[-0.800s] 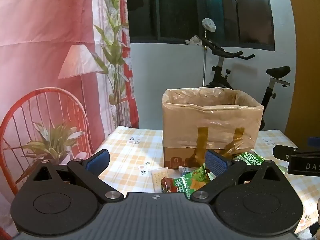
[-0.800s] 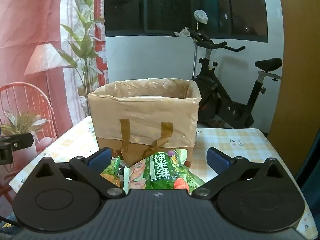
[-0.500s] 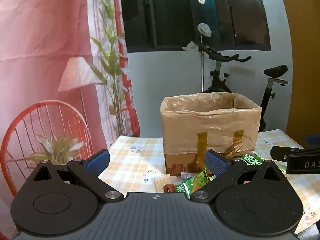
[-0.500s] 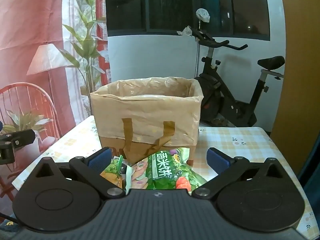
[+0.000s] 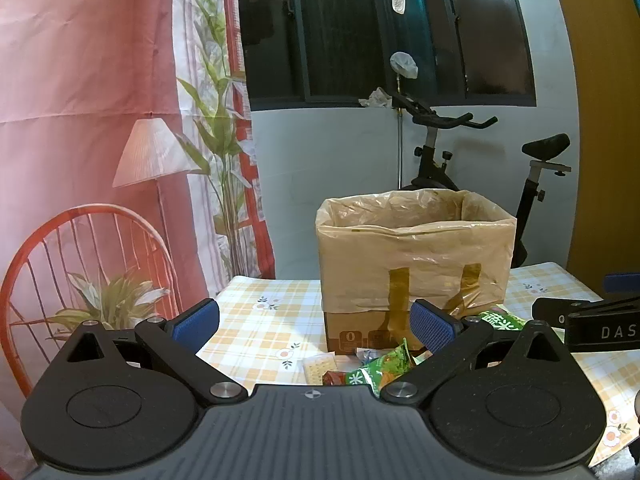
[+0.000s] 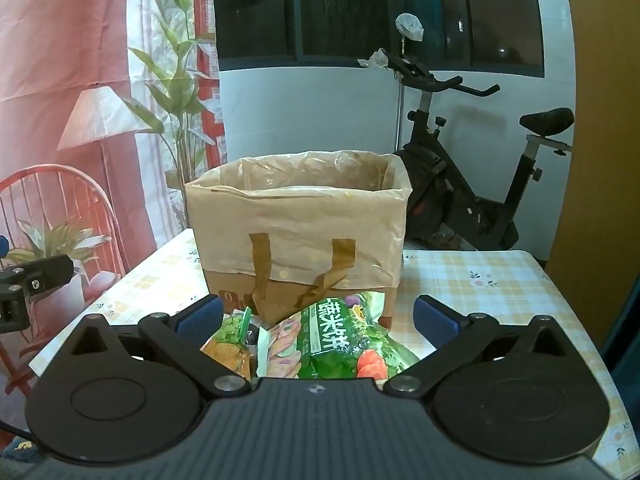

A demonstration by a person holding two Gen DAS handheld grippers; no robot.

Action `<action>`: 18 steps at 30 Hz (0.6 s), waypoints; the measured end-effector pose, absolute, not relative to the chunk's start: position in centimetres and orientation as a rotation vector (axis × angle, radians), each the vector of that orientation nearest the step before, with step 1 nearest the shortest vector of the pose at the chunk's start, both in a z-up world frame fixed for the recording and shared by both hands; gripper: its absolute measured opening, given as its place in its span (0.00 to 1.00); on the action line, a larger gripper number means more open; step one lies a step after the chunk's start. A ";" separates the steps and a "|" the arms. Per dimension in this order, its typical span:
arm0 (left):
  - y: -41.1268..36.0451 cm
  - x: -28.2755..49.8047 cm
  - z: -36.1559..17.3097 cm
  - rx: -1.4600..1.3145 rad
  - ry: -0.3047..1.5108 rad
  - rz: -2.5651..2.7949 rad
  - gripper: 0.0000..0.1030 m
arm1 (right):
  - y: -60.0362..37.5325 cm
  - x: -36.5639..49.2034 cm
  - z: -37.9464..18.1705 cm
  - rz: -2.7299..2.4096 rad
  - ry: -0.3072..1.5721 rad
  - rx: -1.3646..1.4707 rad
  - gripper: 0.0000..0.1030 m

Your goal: Organize snacks

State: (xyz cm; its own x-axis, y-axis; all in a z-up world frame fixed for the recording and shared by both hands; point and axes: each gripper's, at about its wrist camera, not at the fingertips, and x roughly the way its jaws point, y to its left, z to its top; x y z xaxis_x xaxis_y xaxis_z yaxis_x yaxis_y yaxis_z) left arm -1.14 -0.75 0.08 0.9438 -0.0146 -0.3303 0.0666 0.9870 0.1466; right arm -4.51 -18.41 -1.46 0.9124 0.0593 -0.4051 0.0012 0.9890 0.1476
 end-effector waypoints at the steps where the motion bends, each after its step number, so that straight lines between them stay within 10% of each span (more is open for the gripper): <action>1: -0.7 -1.1 0.0 0.157 0.335 -0.041 0.99 | -18.4 -4.5 -1.5 0.031 0.421 0.147 1.00; 18: -0.6 -1.1 -0.1 0.140 0.349 -0.041 0.99 | -18.4 -4.7 -1.9 0.033 0.429 0.155 1.00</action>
State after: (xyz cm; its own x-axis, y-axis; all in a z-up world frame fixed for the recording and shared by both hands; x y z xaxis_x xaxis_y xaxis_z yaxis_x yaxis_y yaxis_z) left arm -1.13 -0.57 -0.11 0.9390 -0.0159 -0.3436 0.0642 0.9895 0.1294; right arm -4.66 -18.41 -1.87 0.9091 0.0643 -0.4116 0.0010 0.9877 0.1566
